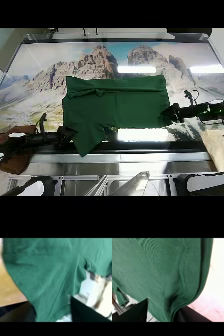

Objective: Fold the shirts.

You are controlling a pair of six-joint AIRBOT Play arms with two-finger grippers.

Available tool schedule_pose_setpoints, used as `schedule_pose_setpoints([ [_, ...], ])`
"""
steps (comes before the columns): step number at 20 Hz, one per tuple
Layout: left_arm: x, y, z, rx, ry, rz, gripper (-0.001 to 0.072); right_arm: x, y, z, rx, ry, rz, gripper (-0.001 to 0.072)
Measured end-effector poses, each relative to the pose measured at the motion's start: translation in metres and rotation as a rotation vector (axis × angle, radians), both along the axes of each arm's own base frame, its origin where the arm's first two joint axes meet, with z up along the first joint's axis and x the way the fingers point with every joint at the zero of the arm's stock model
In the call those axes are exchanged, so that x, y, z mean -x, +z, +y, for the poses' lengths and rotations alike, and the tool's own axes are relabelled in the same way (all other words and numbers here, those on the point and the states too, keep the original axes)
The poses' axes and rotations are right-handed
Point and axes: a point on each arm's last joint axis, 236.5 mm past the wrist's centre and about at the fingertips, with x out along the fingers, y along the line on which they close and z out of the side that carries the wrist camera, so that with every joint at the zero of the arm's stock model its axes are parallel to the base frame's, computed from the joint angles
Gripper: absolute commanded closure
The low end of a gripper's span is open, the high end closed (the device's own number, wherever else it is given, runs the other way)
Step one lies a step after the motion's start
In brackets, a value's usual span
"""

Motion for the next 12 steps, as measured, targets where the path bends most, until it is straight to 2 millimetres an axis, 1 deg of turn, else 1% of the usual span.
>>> schedule_pose_setpoints([
  [1, 0.002, -0.002, -0.007, 0.024, -0.022, 0.009, 0.04, 0.0, 0.0, 0.0, -0.001, 0.0, 0.0, 0.0256],
  [2, 0.004, -0.004, -0.012, 0.041, -0.047, 0.02, 0.059, 0.0, 0.0, 0.0, -0.001, 0.0, 0.0, 0.0256],
  [3, 0.006, -0.007, -0.015, 0.046, -0.082, 0.026, 0.0694, 0.0, 0.0, 0.0, 0.0, 0.0, -0.002, 0.0256],
  [5, 0.009, -0.004, -0.023, 0.102, -0.125, 0.048, 0.0695, 0.0, 0.0, -0.003, 0.001, -0.002, -0.006, 0.0257],
  [6, 0.01, -0.004, -0.024, 0.114, -0.139, 0.058, 0.0694, 0.0, 0.0, -0.005, -0.001, -0.008, -0.006, 0.029],
  [7, 0.011, -0.003, -0.023, 0.123, -0.155, 0.063, 0.0695, 0.0, 0.0, -0.007, 0.002, -0.011, -0.009, 0.0397],
  [8, 0.012, 0.001, -0.024, 0.147, -0.169, 0.066, 0.0694, 0.002, -0.002, -0.011, 0.011, -0.007, -0.006, 0.0412],
  [10, 0.01, 0.004, -0.02, 0.153, -0.176, 0.059, 0.0694, 0.007, -0.003, -0.013, 0.011, 0.003, 0.0, 0.0417],
  [11, 0.006, 0.006, -0.017, 0.146, -0.17, 0.043, 0.0694, 0.012, -0.002, -0.011, -0.005, 0.008, 0.009, 0.0539],
  [12, 0.0, 0.005, -0.012, 0.121, -0.155, 0.023, 0.0694, 0.018, -0.004, -0.01, -0.006, 0.022, 0.019, 0.068],
])
